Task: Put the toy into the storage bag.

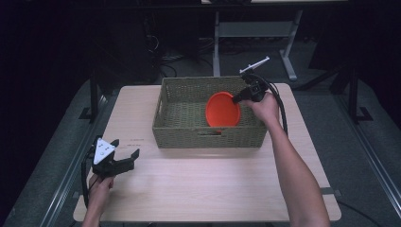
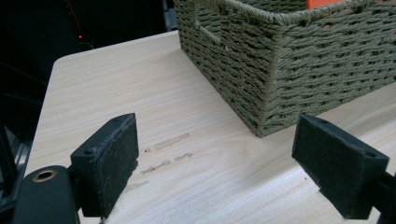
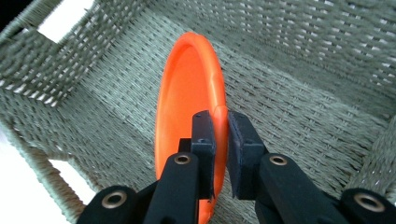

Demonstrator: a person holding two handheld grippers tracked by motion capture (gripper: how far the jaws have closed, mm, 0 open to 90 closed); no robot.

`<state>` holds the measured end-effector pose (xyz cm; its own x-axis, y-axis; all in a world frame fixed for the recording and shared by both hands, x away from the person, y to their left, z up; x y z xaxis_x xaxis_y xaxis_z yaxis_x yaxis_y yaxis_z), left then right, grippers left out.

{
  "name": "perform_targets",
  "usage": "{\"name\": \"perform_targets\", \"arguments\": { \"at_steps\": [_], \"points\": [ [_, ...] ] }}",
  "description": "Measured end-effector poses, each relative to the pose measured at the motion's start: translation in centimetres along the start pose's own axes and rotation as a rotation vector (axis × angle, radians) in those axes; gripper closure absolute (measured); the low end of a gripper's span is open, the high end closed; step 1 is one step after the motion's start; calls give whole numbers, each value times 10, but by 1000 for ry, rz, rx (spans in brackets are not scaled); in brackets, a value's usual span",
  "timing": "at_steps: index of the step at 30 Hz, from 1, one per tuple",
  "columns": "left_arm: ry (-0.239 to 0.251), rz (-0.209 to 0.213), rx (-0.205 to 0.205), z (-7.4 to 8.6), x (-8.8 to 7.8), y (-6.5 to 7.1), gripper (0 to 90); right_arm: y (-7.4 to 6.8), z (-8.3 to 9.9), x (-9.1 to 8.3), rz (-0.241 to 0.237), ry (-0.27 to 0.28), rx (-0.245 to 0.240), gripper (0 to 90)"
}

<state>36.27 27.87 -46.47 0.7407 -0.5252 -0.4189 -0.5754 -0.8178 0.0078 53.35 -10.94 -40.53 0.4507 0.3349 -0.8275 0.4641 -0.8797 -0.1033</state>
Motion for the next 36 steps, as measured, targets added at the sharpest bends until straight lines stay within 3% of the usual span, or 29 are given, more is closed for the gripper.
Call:
{"name": "perform_targets", "arguments": {
  "at_steps": [11,13,20,29,36],
  "points": [
    [-1,0,4,0,-1,0,141,-1,5,8,-11,-27,14,796],
    [0,0,3,0,-1,0,141,-1,4,7,-9,-24,16,752],
    [-1,-1,2,0,-1,0,141,9,10,9,13,-59,38,686],
    [5,-6,4,-1,-1,-1,141,16,13,8,22,-49,66,645],
    [-2,-10,0,0,-1,-1,141,17,19,7,-61,-42,98,600]
  ]
}}
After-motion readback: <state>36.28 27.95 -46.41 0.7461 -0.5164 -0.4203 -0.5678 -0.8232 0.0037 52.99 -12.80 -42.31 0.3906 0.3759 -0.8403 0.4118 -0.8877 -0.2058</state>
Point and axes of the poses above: each handheld gripper's, and its own axes: x roughly forward along the jaws, z roughly out of its underside, y roughly to its right, the point moved 9 cm from there along x, roughly forward along the jaws, and after that the axes turned 12 degrees about z, right-handed, at the moved point
